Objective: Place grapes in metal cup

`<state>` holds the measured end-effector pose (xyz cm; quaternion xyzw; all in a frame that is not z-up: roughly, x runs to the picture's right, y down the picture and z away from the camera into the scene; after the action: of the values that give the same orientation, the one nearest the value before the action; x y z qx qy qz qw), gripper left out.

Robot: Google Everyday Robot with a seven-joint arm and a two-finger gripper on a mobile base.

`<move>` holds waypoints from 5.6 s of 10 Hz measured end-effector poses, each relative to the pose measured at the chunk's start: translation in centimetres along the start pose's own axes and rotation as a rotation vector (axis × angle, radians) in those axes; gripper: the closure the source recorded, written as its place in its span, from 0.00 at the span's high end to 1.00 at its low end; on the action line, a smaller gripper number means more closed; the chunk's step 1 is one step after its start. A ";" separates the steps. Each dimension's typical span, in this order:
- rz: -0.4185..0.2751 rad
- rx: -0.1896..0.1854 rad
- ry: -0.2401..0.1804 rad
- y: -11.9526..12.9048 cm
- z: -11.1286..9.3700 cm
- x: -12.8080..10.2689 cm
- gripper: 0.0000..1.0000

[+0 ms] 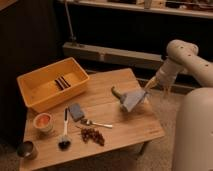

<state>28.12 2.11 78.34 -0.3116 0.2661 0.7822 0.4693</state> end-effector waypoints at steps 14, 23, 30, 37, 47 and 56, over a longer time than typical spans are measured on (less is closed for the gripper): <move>0.000 0.000 0.000 0.0 0.0 0.0 0.66; -0.199 -0.018 0.020 5.1 1.3 4.4 0.66; -0.589 -0.043 0.133 18.2 7.9 14.8 0.66; -0.945 -0.057 -0.017 22.2 5.6 20.2 0.66; -1.445 -0.119 -0.010 26.5 8.4 26.3 0.66; -1.522 -0.184 0.051 28.8 12.9 28.4 0.66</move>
<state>-11.26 15.38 69.54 -0.4646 -0.0773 0.2550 0.8445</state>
